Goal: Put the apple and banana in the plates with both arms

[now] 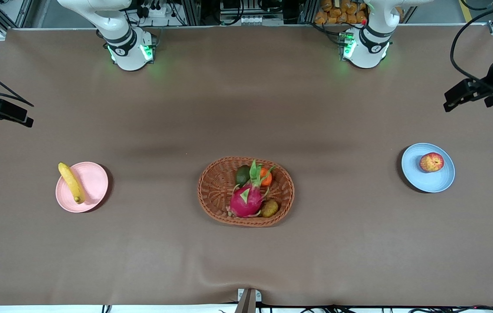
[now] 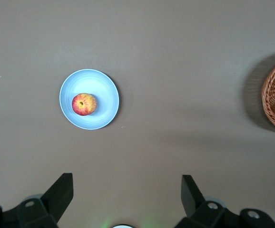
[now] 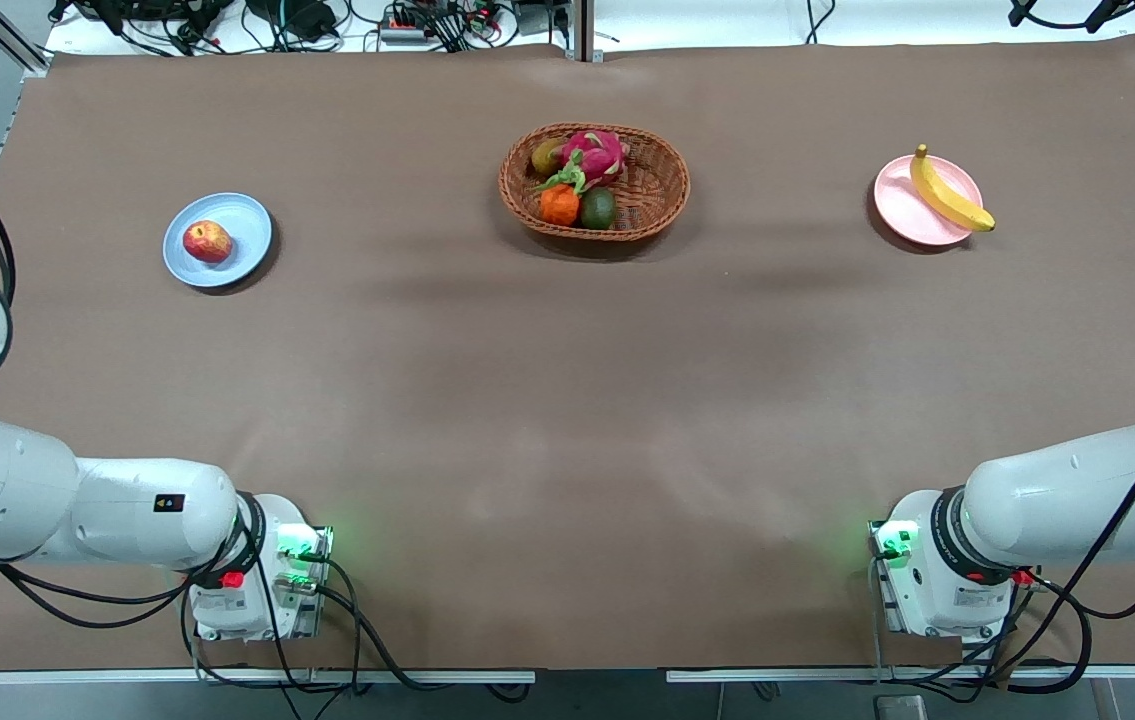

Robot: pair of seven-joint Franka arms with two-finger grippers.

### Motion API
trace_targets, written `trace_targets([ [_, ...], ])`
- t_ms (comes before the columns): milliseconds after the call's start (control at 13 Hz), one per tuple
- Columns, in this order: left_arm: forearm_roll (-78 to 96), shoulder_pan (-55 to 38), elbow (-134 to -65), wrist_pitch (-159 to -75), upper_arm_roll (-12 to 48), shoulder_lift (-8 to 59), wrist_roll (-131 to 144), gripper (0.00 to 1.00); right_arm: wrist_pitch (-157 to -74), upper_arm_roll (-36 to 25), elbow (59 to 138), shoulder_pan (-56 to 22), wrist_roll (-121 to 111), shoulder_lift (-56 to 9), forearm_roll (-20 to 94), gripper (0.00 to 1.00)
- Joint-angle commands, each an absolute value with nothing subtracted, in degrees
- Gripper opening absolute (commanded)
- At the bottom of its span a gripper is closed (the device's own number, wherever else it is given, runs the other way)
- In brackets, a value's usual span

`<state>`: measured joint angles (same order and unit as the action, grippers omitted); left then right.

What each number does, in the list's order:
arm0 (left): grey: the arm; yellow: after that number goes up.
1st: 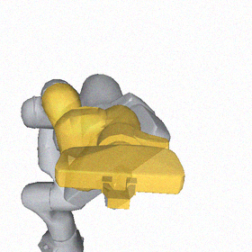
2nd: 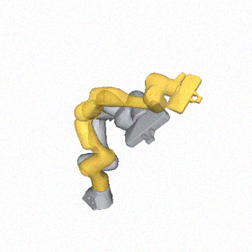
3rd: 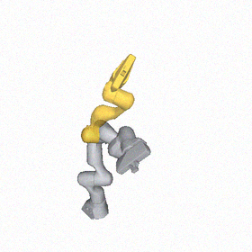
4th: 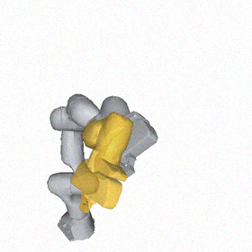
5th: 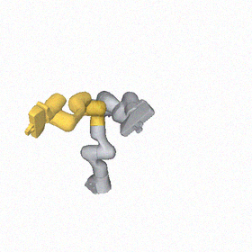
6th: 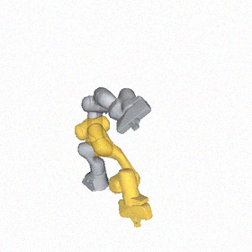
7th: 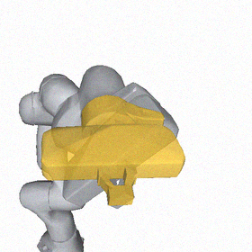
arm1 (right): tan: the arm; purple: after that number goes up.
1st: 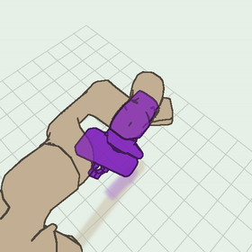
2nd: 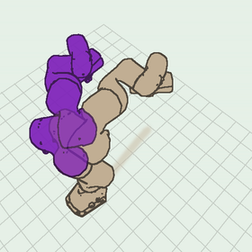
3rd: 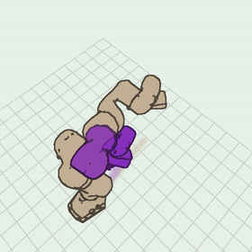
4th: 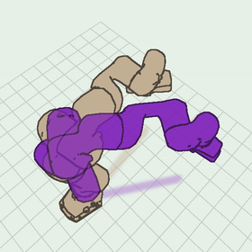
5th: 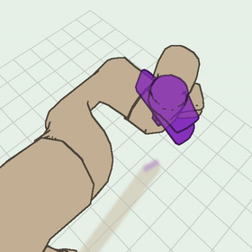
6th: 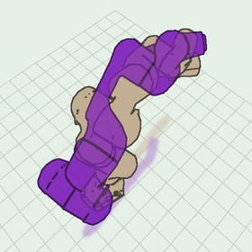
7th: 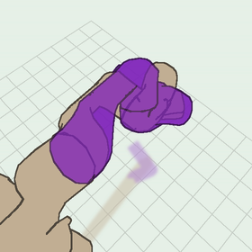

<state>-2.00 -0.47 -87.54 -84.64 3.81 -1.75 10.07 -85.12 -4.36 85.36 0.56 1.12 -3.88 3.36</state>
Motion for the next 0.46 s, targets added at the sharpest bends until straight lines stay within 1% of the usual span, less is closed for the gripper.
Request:
trace_targets([
  [0, -1.05, -0.44, -87.36, -83.5, 3.78, -2.55, 8.79, 1.0, -85.08, -3.78, 85.17, 1.05, 1.85, -3.34, 2.64, 1.0],
  [385, -0.97, -0.35, -86.57, -82.53, 4.57, -2.46, 8.79, 1.0, -84.64, -3.69, 85.17, 1.05, 1.85, -3.43, 2.9, 1.0],
])
